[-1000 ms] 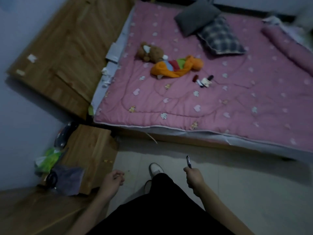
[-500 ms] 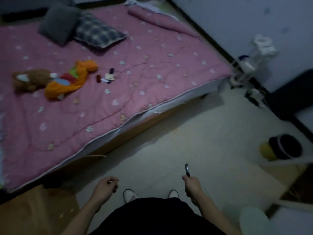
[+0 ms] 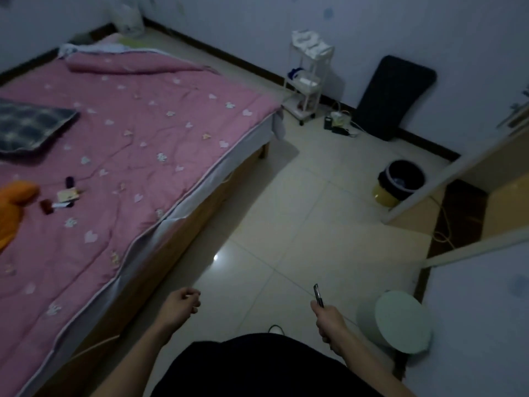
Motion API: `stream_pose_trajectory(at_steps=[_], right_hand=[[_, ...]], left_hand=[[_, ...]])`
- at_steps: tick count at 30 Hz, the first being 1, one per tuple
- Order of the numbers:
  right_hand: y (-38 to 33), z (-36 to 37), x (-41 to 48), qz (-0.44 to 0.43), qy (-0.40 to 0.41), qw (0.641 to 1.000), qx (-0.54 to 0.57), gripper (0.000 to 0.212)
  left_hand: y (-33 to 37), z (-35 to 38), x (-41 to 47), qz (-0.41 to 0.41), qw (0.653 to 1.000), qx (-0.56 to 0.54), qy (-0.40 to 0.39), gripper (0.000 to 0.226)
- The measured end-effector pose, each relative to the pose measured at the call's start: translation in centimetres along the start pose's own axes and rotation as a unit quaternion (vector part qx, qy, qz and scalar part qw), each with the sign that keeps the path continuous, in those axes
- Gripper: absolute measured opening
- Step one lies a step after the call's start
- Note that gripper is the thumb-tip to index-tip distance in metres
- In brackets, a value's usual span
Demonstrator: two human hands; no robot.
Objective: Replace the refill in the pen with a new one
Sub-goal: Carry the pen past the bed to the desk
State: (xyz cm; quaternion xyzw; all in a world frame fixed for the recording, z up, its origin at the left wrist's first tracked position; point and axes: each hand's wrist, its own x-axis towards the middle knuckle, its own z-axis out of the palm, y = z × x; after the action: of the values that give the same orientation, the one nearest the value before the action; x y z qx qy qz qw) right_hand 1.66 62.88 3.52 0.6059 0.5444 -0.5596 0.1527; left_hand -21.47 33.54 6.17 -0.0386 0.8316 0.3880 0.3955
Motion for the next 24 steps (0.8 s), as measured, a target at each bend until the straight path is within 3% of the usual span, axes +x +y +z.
stream_pose_trajectory(at_steps=[6, 12, 24], right_hand=[[1.4, -5.1, 2.4, 0.016, 0.059, 0.998, 0.022, 0.032], [0.2, -6.8, 5.1, 0.03, 0.055, 0.998, 0.02, 0.035], [-17.6, -15.0, 14.9, -0.007, 0.092, 0.994, 0.058, 0.038]], left_hand=[[5.4, 4.6, 2.2, 0.015, 0.998, 0.059, 0.008, 0.015], [10.9, 8.7, 5.4, 0.012, 0.996, 0.078, -0.034, 0.015], [22.2, 13.3, 16.3, -0.048, 0.993, 0.065, -0.088, 0.015]])
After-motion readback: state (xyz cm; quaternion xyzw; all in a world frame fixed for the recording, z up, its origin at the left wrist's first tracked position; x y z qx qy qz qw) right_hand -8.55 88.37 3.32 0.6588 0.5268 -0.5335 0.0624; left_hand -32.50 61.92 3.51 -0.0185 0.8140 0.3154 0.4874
